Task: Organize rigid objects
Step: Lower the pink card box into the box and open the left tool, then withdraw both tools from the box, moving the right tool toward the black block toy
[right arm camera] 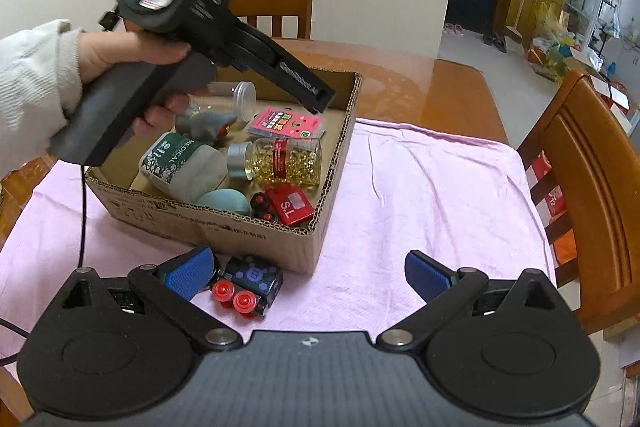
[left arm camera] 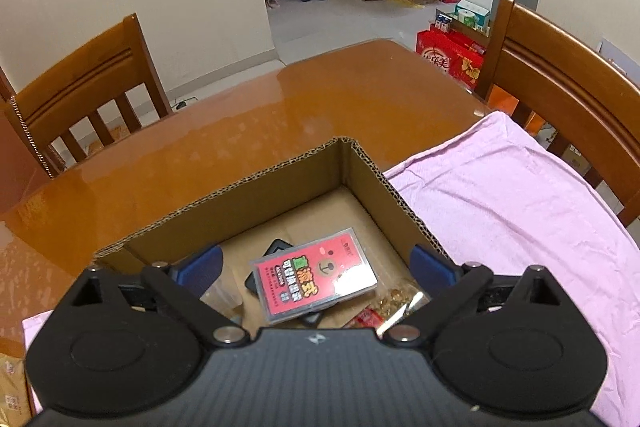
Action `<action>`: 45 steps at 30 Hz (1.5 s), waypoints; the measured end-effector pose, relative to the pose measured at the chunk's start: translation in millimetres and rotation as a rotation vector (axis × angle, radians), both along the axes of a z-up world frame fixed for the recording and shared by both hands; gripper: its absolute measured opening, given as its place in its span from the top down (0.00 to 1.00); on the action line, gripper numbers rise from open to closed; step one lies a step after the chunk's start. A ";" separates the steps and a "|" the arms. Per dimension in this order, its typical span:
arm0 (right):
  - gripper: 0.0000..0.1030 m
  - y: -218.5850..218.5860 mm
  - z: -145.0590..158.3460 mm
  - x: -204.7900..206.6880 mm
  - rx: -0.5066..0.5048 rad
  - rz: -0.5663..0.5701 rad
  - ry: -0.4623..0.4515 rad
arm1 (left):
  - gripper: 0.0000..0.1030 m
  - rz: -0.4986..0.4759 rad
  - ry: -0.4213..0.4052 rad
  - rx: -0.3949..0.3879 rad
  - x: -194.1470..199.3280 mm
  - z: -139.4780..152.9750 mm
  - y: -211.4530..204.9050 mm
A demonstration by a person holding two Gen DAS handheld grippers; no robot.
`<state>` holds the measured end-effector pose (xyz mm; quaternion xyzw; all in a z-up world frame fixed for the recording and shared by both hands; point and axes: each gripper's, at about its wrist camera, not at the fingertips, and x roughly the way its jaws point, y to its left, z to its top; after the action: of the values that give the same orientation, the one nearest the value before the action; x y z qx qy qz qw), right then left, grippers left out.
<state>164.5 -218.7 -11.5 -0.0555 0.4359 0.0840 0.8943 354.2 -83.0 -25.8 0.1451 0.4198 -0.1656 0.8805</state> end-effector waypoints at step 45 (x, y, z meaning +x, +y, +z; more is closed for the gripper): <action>0.00 45.1 -104.7 30.9 0.029 -0.105 0.082 | 0.02 0.444 0.069 -0.038 -189.8 -49.3 132.7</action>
<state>195.4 -173.6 -116.2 -0.0158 0.4732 0.0453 0.8796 164.4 49.7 -75.2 0.0268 0.4683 0.0197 0.8830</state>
